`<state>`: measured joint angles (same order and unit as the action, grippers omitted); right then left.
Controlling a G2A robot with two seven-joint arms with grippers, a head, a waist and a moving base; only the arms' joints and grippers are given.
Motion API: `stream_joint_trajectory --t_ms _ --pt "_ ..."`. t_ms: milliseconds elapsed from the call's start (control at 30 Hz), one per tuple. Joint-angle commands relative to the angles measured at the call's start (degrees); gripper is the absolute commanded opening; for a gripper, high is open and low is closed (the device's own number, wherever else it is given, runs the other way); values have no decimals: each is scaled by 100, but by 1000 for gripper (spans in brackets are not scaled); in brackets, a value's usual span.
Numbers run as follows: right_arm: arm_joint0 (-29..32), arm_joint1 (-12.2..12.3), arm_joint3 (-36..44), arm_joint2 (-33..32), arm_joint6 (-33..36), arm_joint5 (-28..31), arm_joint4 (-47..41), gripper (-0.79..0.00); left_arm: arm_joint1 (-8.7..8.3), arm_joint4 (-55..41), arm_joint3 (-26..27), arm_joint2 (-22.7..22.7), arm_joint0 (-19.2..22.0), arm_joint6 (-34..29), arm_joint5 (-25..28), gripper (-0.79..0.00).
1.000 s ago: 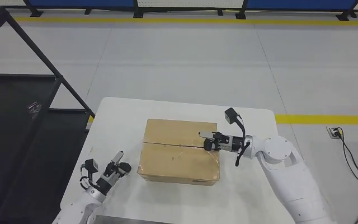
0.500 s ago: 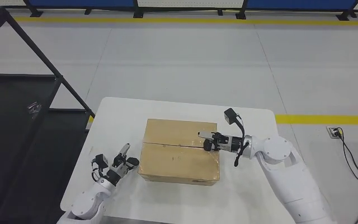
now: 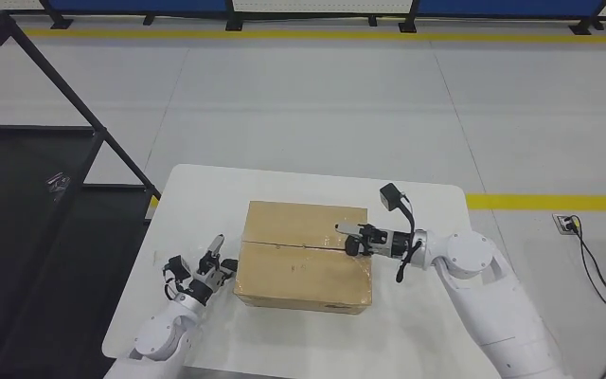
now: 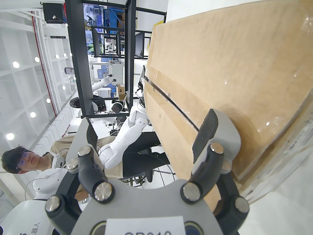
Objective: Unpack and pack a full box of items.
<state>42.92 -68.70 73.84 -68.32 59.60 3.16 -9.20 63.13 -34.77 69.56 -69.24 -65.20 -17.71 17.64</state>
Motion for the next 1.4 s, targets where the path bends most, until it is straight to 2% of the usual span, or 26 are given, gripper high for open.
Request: stream_joint_trajectory --t_ms 0,200,367,567,867,1167,1367 --pt "0 6 -7 -2 7 3 -18 0 -10 124 60 -59 -110 25 43 0" --pt "-68 10 -111 45 35 14 -64 0 -51 372 376 -283 -479 -11 -16 0" --pt "-169 -2 -201 139 51 21 -89 0 -43 397 545 -383 -551 8 -148 0" --pt "-229 -5 -249 202 43 49 -107 0 35 337 391 -263 -287 -18 -351 0" --pt "-178 25 -162 194 7 33 -93 0 220 118 -262 24 283 93 -482 0" --pt "-118 55 -23 195 11 -23 -85 0 362 -126 -647 -20 521 512 -7 0" --pt "-67 82 76 169 -1 -45 -60 0 452 -507 -781 -145 585 622 551 0"
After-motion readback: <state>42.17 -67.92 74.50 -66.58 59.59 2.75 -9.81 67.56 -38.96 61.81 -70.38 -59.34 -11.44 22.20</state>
